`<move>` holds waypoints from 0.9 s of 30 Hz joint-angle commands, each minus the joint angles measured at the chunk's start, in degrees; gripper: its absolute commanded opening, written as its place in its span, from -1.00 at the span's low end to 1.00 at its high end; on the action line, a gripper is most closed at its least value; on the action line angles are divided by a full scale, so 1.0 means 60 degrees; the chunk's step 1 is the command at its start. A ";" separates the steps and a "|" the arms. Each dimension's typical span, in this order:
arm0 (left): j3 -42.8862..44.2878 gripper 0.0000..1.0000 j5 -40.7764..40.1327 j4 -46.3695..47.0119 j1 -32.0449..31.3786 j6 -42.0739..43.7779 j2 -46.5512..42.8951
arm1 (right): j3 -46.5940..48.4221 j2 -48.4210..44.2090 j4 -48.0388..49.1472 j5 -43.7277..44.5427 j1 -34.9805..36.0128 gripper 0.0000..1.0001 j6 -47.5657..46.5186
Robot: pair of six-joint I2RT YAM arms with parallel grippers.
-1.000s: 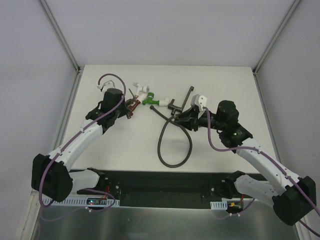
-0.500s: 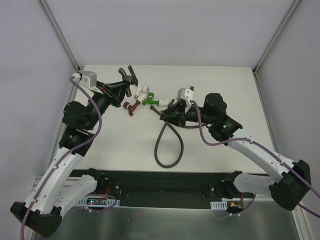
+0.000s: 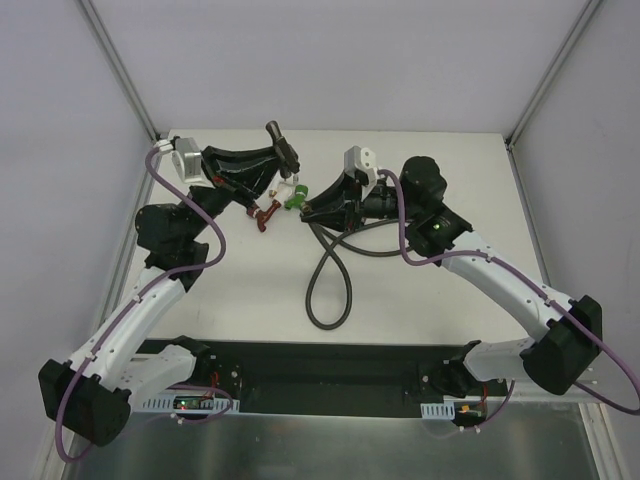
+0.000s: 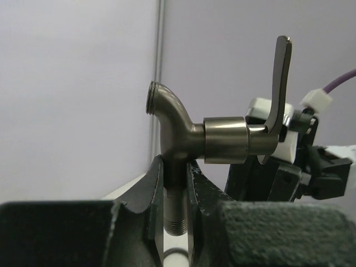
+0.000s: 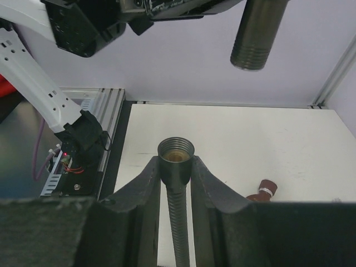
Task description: Install the water faucets
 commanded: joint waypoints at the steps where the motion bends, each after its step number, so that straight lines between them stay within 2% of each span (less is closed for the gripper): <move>1: 0.0635 -1.00 0.0521 0.3679 -0.0037 -0.1844 0.0565 | 0.0387 -0.0184 0.1021 -0.0752 -0.0028 -0.96 0.0364; 4: 0.0548 -1.00 0.0069 0.4850 -0.0183 -0.2738 0.1049 | 0.0300 -0.0461 0.1037 -0.0709 -0.0086 -0.97 0.0452; 7: 0.0518 -1.00 0.0067 0.5396 -0.0461 -0.3180 0.1328 | 0.0110 -0.0739 0.1037 -0.0416 -0.0188 -0.97 0.0438; 19: 0.0636 -1.00 0.0302 0.3844 -0.1881 -0.1730 0.0933 | -0.0037 -0.0960 0.1227 0.0477 -0.0321 -0.96 0.0613; 27: 0.0665 -1.00 0.0214 0.3010 -0.2409 -0.0706 0.0918 | -0.0476 -0.1414 0.1227 0.0946 -0.0540 -0.97 0.0862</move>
